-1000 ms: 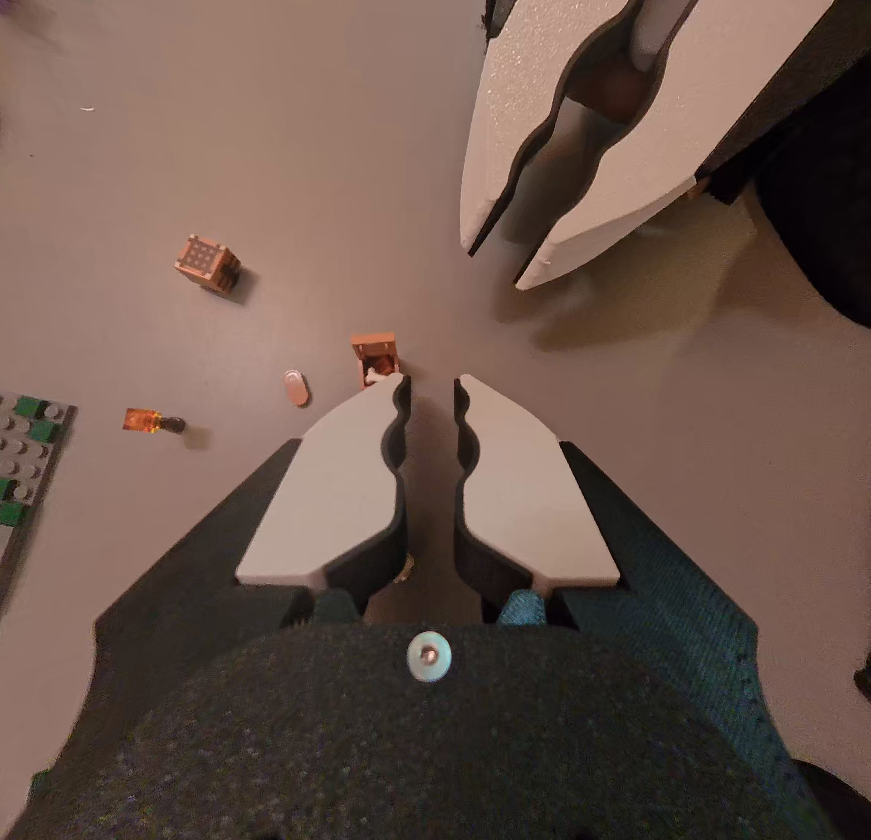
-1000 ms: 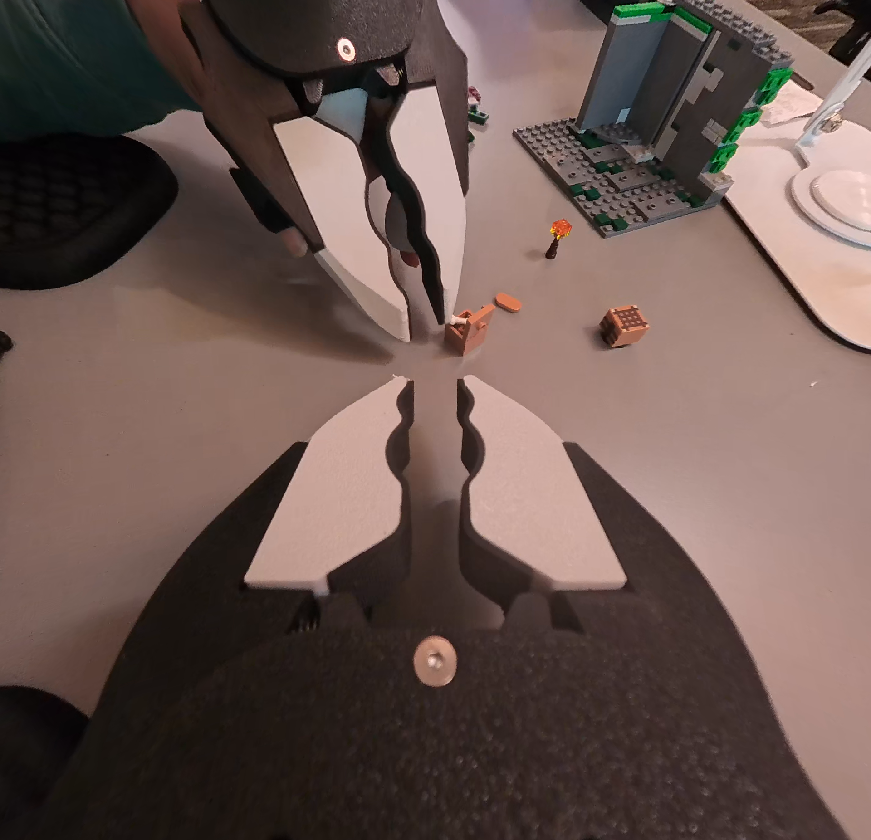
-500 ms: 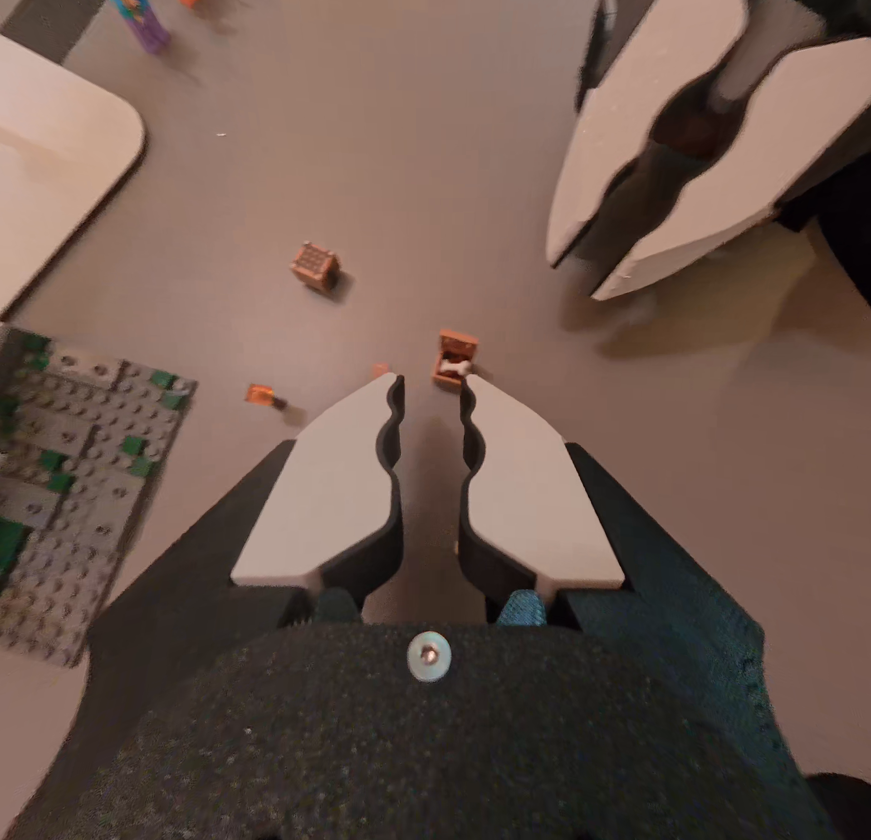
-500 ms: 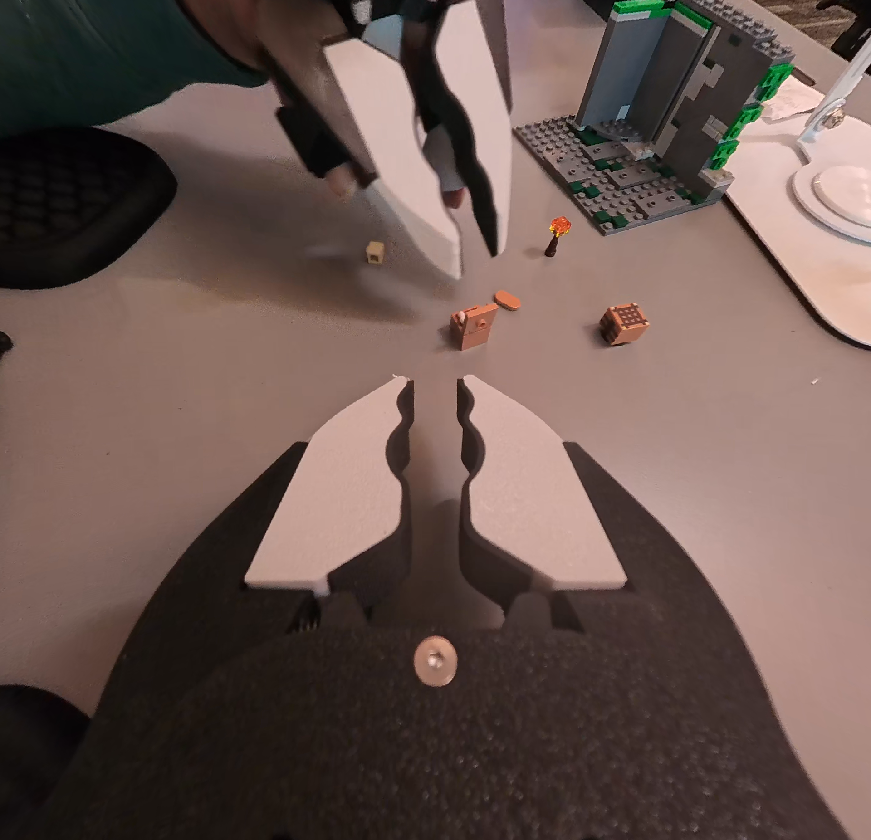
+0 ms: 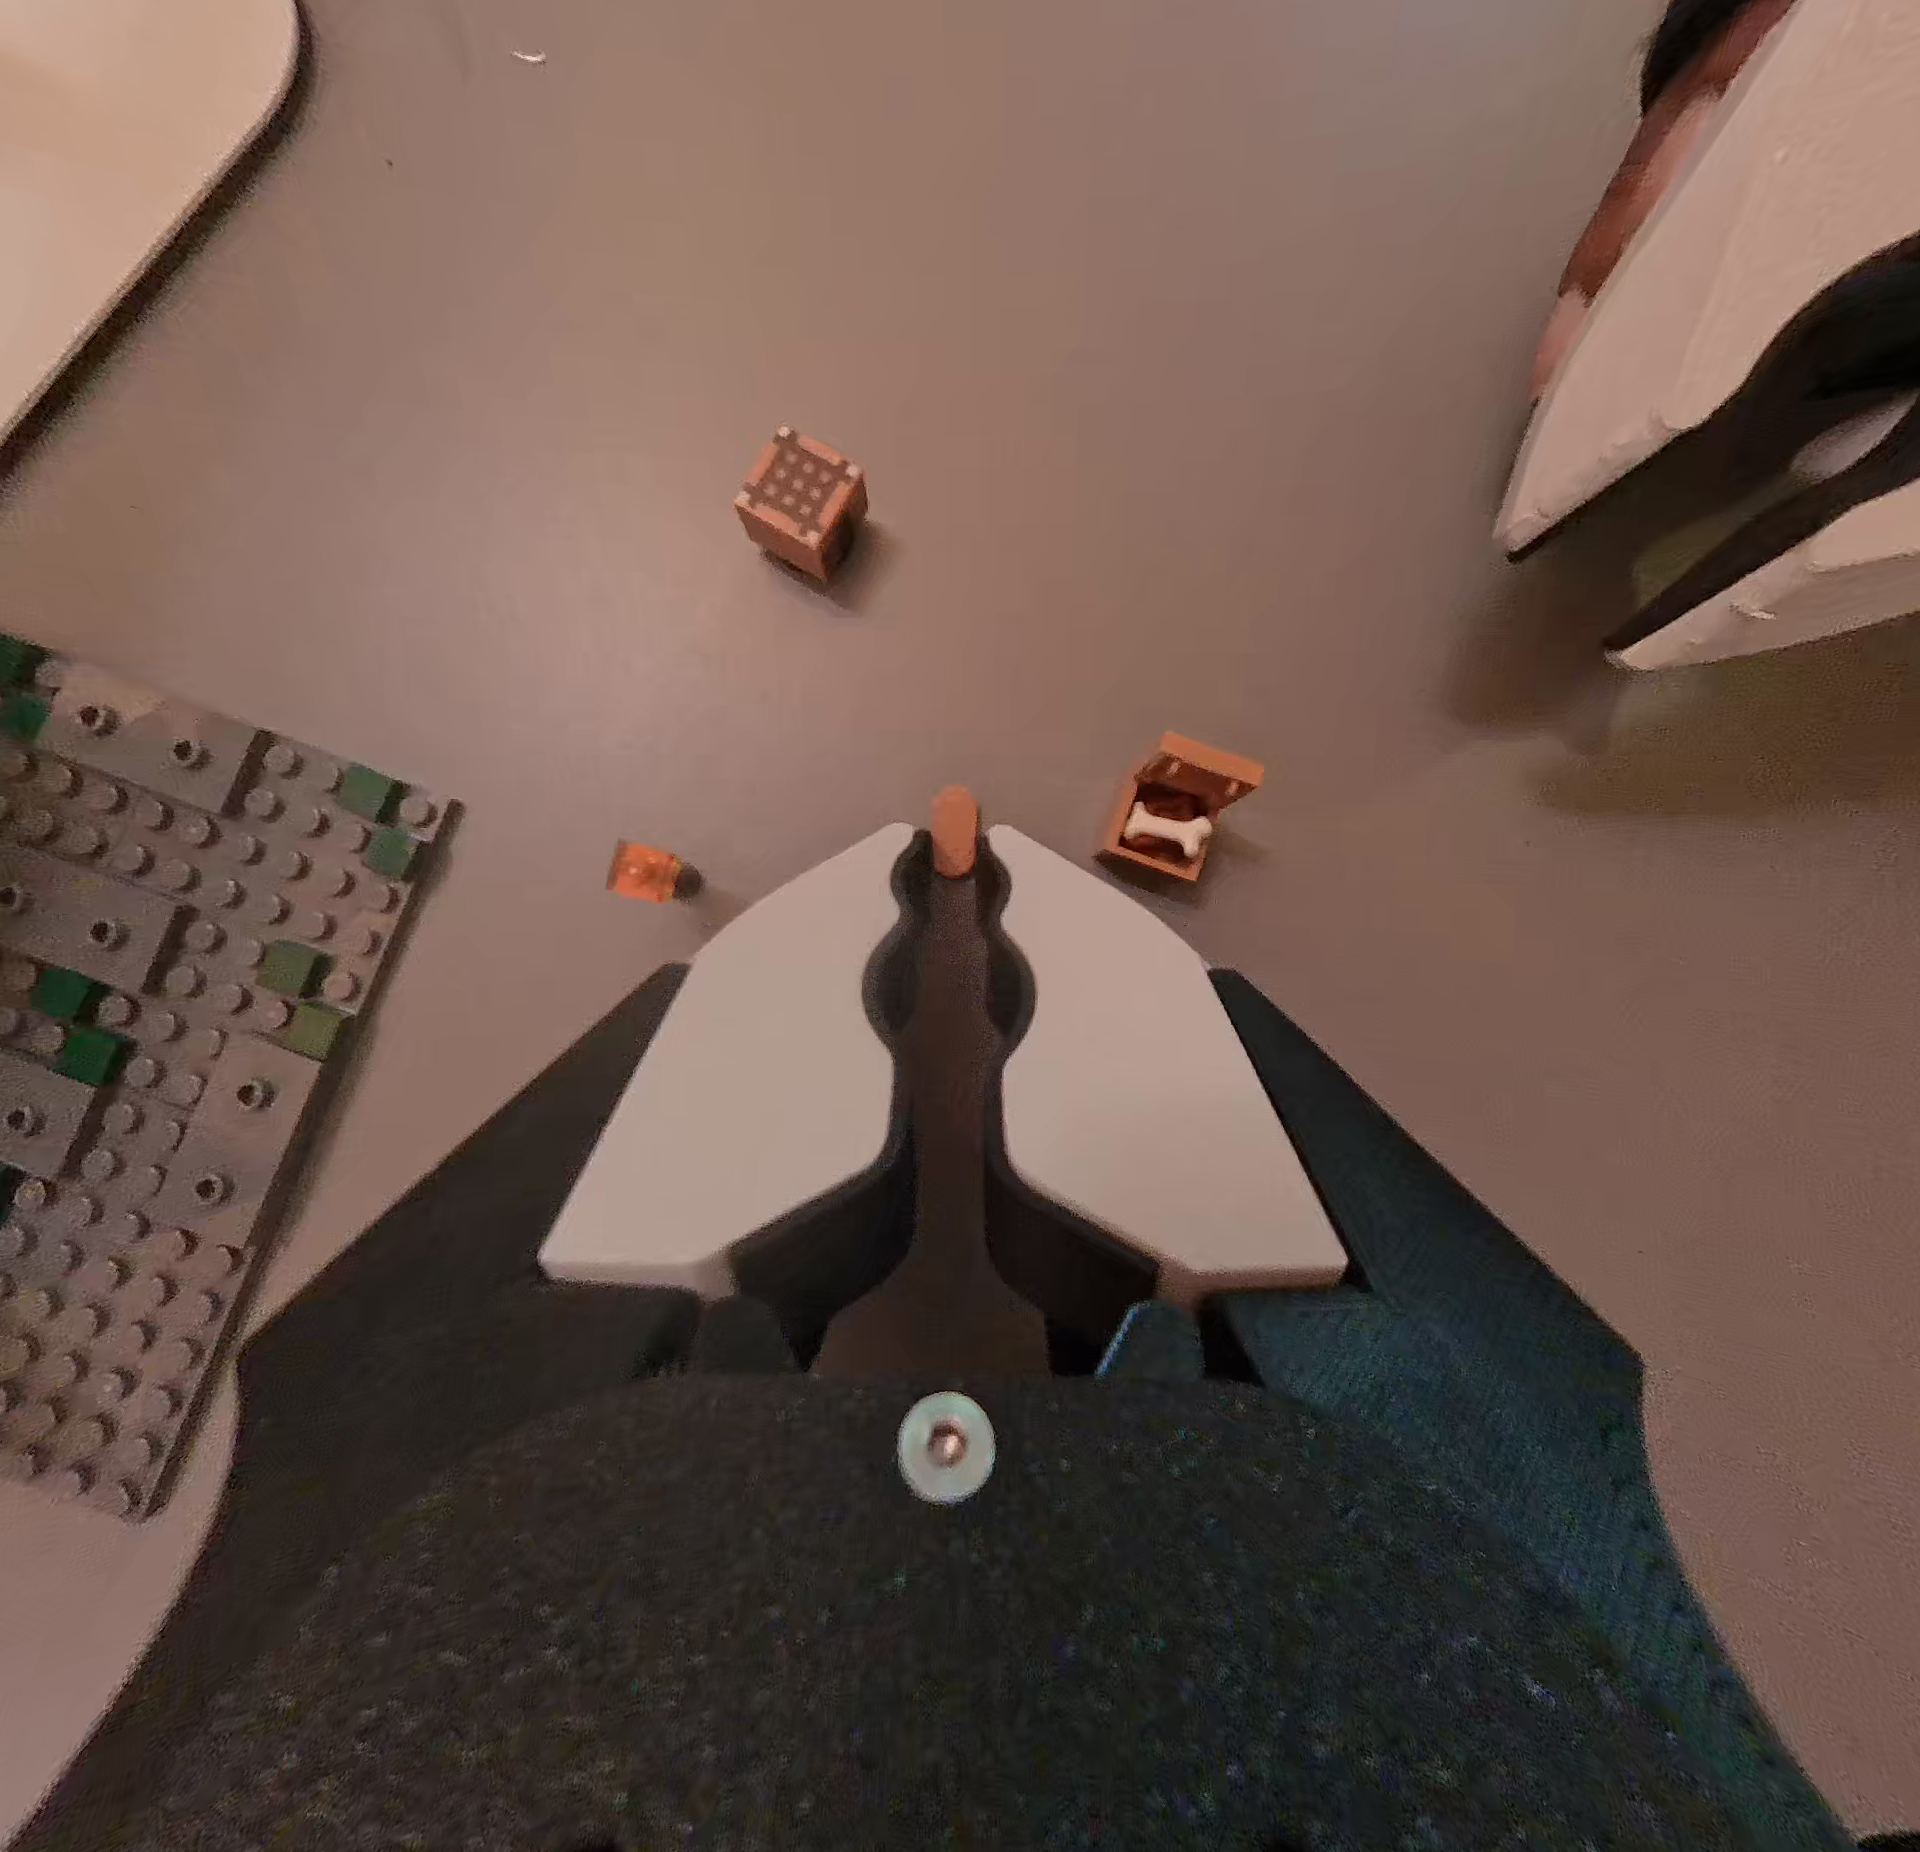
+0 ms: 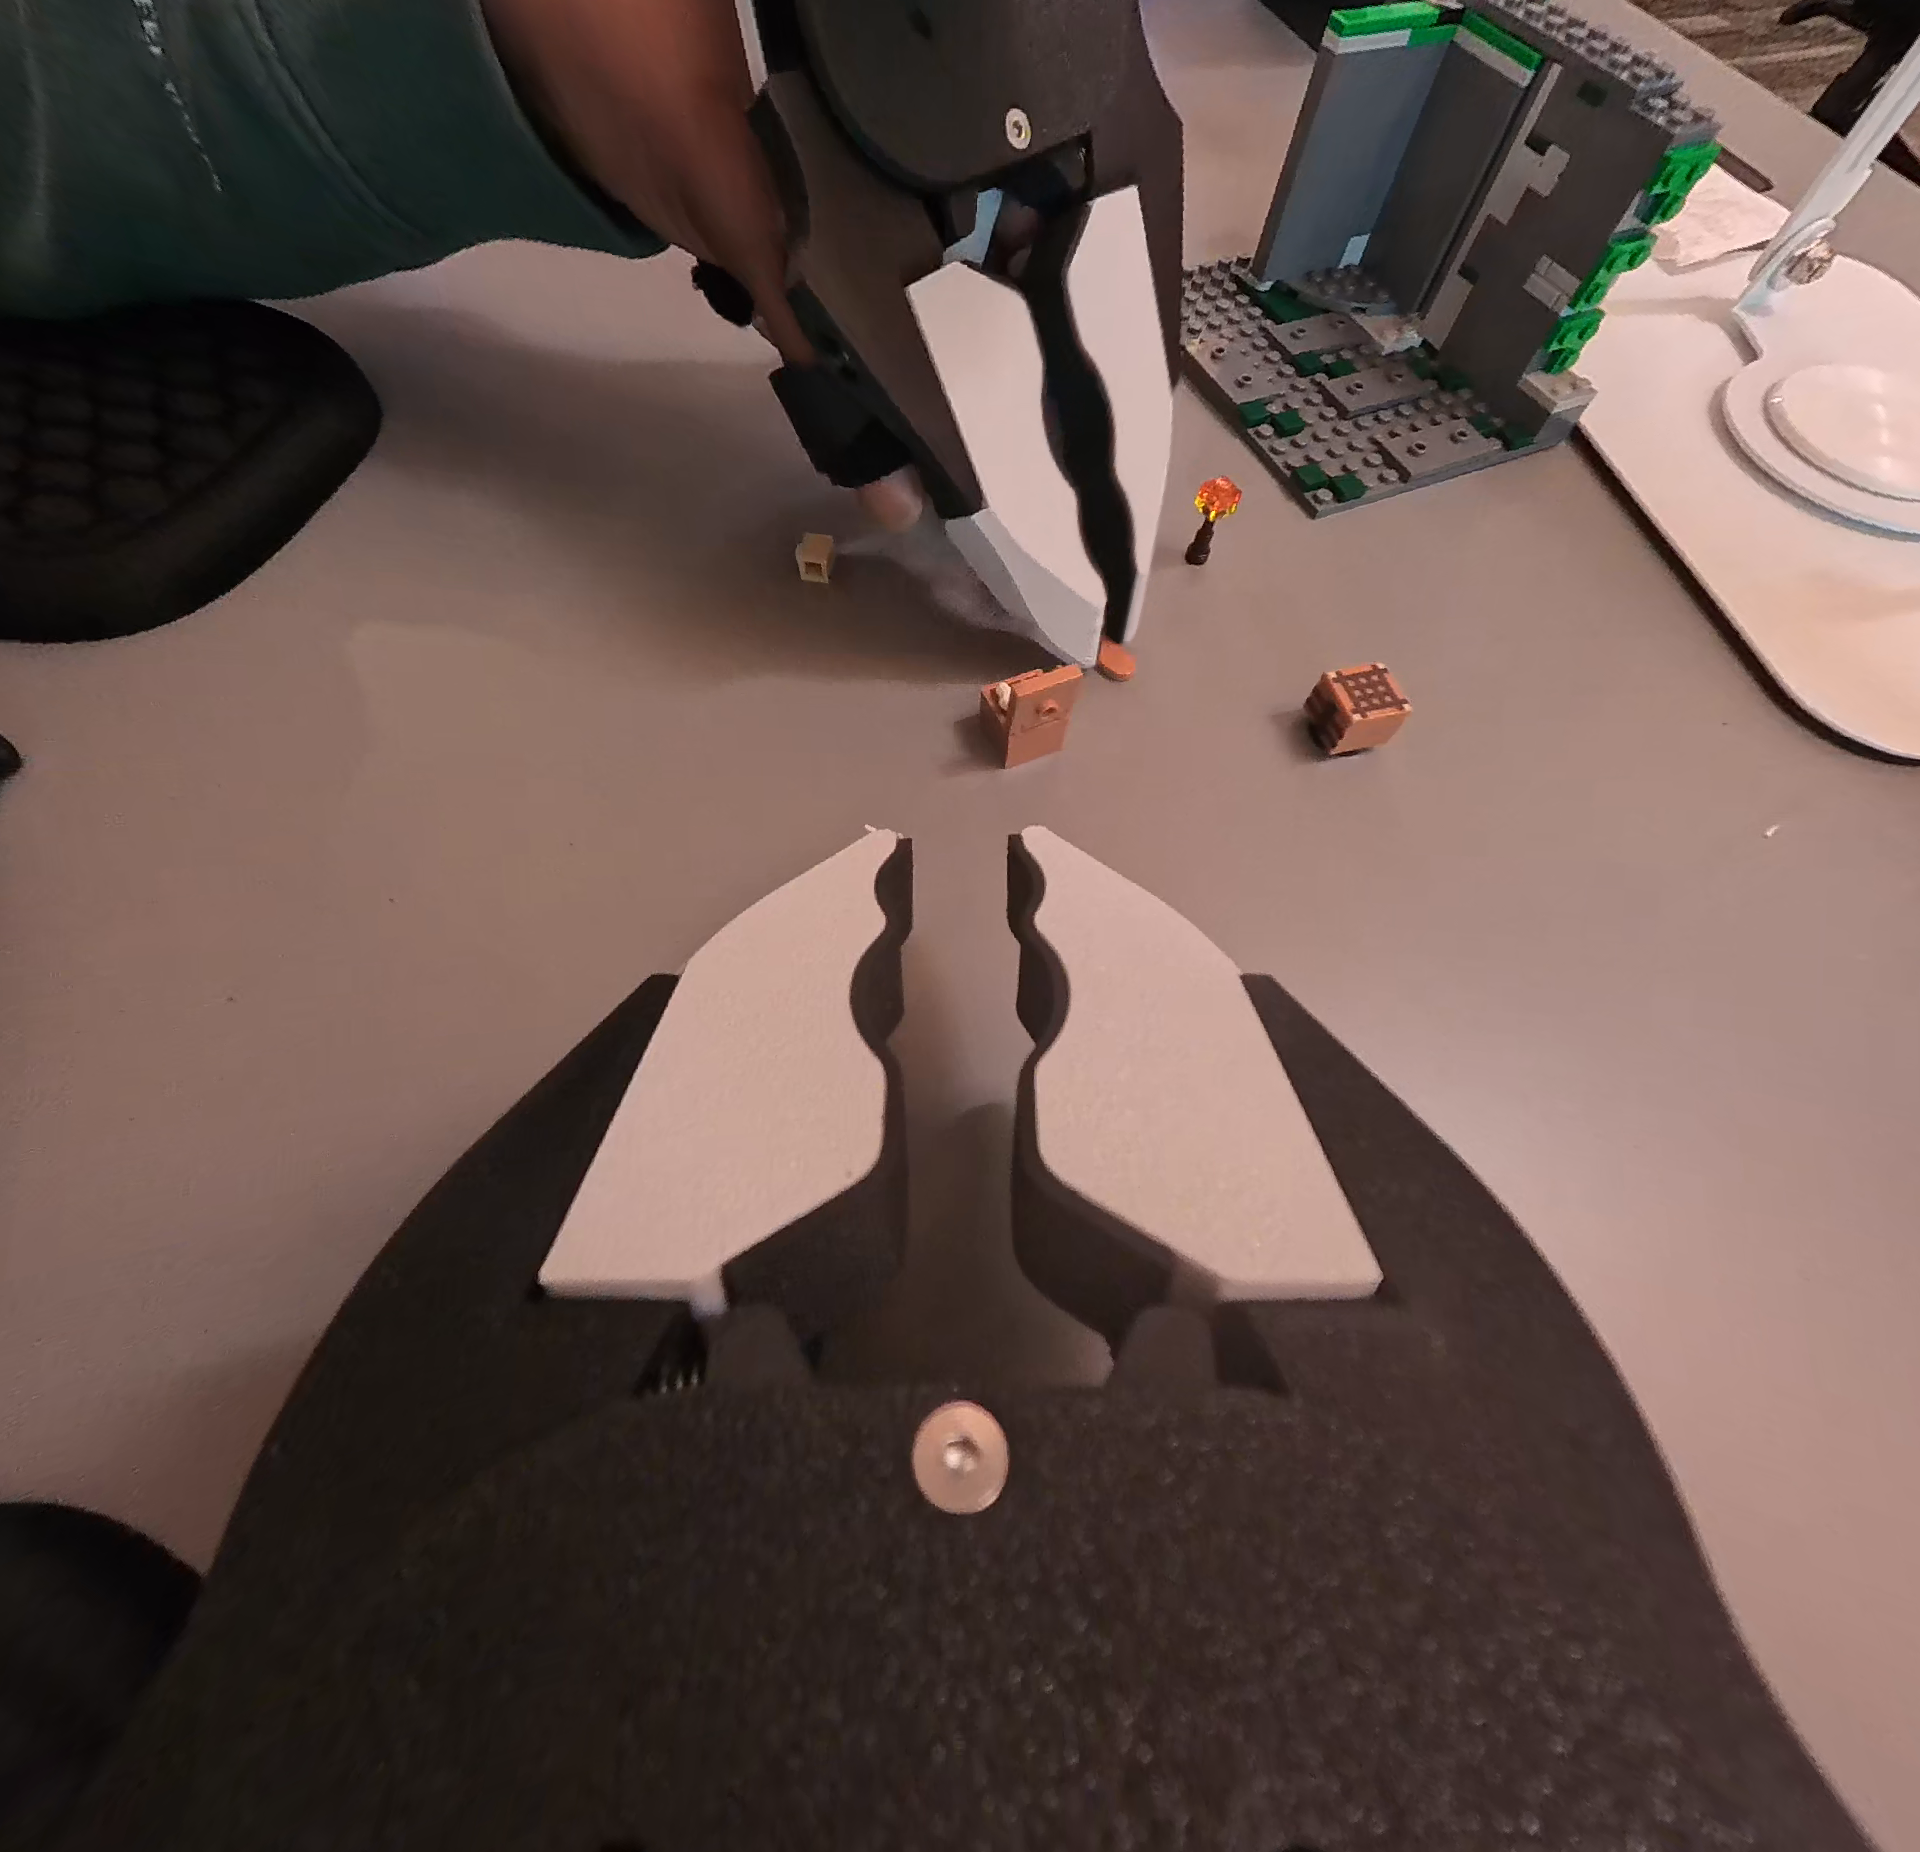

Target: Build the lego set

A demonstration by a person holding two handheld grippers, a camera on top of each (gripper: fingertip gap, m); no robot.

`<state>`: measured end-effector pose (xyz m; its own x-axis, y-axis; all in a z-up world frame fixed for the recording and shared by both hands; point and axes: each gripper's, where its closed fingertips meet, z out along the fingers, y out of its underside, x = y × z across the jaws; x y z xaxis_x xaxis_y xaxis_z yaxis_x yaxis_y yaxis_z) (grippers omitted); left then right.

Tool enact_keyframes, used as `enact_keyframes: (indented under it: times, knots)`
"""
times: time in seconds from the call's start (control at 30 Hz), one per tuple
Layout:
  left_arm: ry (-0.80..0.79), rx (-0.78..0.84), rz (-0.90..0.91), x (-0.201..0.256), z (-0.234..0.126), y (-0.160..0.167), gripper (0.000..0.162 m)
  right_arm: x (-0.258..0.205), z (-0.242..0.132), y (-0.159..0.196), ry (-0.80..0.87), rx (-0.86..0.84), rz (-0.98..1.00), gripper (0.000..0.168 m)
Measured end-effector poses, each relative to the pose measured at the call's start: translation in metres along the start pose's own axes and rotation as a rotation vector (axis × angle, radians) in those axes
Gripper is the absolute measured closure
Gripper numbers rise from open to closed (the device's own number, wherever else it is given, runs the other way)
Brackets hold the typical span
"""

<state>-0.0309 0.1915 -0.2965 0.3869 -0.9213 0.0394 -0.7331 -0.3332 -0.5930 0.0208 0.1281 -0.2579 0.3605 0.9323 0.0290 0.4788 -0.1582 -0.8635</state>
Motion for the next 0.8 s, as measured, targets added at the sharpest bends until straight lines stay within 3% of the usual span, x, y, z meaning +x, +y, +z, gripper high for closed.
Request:
enact_keyframes:
  times: [0.33,0.8]
  knots:
    - [0.092,0.055,0.077,0.027,-0.021,-0.011,0.155,-0.001,0.001,0.001,-0.003,-0.004,-0.002,0.151]
    - [0.120,0.020,0.058,0.036,-0.017,-0.011,0.150,-0.003,0.001,0.000,-0.008,-0.005,-0.006,0.151]
